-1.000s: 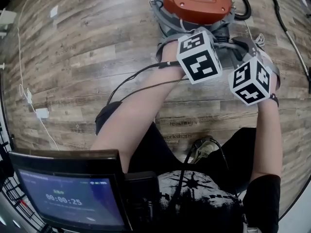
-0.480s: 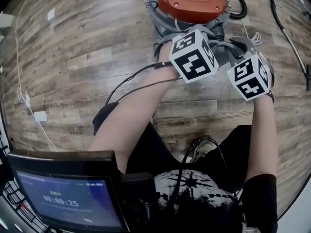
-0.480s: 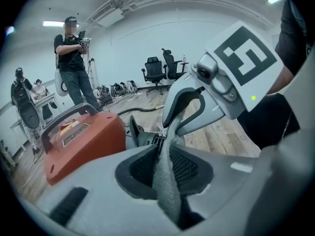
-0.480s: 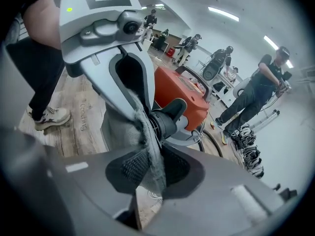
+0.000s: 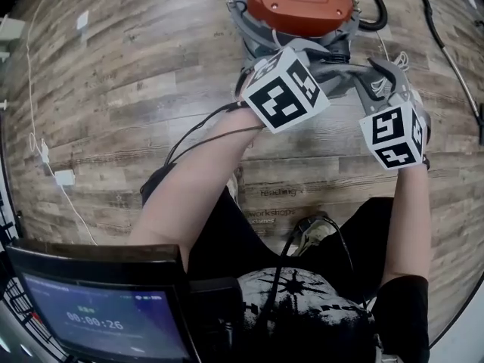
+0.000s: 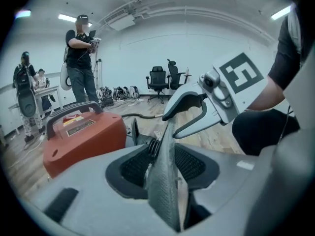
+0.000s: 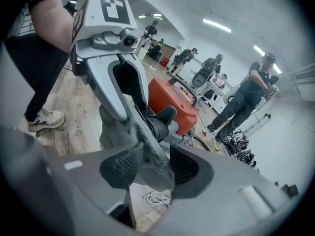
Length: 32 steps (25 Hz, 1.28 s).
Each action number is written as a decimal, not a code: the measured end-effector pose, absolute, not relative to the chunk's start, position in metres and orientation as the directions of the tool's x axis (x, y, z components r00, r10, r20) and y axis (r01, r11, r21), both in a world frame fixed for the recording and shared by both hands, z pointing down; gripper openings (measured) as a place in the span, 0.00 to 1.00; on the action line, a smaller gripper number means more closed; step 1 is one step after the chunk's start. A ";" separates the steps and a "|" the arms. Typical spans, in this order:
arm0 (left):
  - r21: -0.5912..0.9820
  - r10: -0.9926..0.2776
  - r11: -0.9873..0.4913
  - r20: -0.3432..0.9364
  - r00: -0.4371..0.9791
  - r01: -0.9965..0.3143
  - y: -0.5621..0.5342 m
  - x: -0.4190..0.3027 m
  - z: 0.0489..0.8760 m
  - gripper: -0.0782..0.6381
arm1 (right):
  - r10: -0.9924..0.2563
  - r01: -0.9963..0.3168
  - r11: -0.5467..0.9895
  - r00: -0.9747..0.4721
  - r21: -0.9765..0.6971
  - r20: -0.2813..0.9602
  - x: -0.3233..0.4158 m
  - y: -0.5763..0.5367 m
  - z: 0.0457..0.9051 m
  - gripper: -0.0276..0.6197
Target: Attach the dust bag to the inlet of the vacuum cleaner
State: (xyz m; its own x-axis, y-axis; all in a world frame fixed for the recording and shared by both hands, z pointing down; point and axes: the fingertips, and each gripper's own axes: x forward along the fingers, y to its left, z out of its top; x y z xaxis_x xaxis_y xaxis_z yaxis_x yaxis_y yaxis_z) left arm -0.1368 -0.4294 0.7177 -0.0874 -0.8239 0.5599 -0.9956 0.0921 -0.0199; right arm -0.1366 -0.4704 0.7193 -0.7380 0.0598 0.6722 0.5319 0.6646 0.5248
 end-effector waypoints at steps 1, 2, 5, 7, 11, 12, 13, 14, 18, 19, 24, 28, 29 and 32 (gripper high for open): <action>-0.002 -0.842 0.098 0.534 -0.084 -0.995 -0.425 -0.135 0.711 0.36 | 0.072 0.521 0.676 -0.751 0.521 0.656 -0.134 -0.470 0.713 0.32; 0.003 -0.858 0.104 0.506 -0.089 -0.995 -0.421 -0.135 0.704 0.37 | 0.085 0.506 0.689 -0.767 0.519 0.636 -0.132 -0.471 0.705 0.32; -0.047 -0.893 0.135 0.427 -0.142 -0.990 -0.406 -0.138 0.680 0.39 | 0.128 0.443 0.731 -0.837 0.520 0.533 -0.127 -0.473 0.670 0.32; -0.079 -0.912 0.153 0.373 -0.171 -0.985 -0.399 -0.138 0.665 0.38 | 0.197 0.407 0.773 -0.883 0.487 0.425 -0.124 -0.468 0.640 0.27; -0.074 -0.947 0.182 0.256 -0.195 -0.980 -0.389 -0.134 0.633 0.24 | 0.312 0.403 0.854 -0.903 0.329 0.296 -0.122 -0.452 0.614 0.17; -0.077 -0.950 0.191 0.237 -0.204 -0.978 -0.386 -0.134 0.627 0.19 | 0.329 0.405 0.863 -0.904 0.300 0.275 -0.124 -0.449 0.612 0.14; -0.087 -0.950 0.201 0.227 -0.216 -0.976 -0.384 -0.133 0.624 0.15 | 0.342 0.408 0.869 -0.904 0.279 0.257 -0.125 -0.447 0.611 0.09; -0.105 -0.947 0.209 0.226 -0.228 -0.972 -0.382 -0.133 0.622 0.12 | 0.354 0.413 0.871 -0.903 0.265 0.244 -0.126 -0.446 0.611 0.06; -0.194 -0.936 0.203 0.249 -0.248 -0.960 -0.366 -0.136 0.619 0.11 | 0.415 0.460 0.858 -0.883 0.229 0.220 -0.125 -0.439 0.614 0.05; -0.197 -0.937 0.204 0.244 -0.249 -0.959 -0.360 -0.135 0.617 0.11 | 0.431 0.474 0.853 -0.875 0.217 0.219 -0.124 -0.436 0.617 0.05; -0.219 -0.922 0.218 0.274 -0.274 -0.951 -0.329 -0.137 0.621 0.11 | 0.479 0.521 0.827 -0.850 0.210 0.220 -0.124 -0.417 0.626 0.05; -0.221 -0.903 0.236 0.311 -0.298 -0.946 -0.290 -0.154 0.600 0.11 | 0.507 0.560 0.810 -0.818 0.173 0.274 -0.134 -0.394 0.601 0.05; -0.176 -0.906 0.281 0.277 -0.321 -0.944 -0.276 -0.159 0.581 0.11 | 0.523 0.579 0.799 -0.802 0.161 0.288 -0.135 -0.386 0.590 0.05; -0.031 -0.899 0.393 0.195 -0.391 -0.919 -0.235 -0.168 0.522 0.11 | 0.578 0.629 0.768 -0.762 0.120 0.292 -0.133 -0.352 0.545 0.05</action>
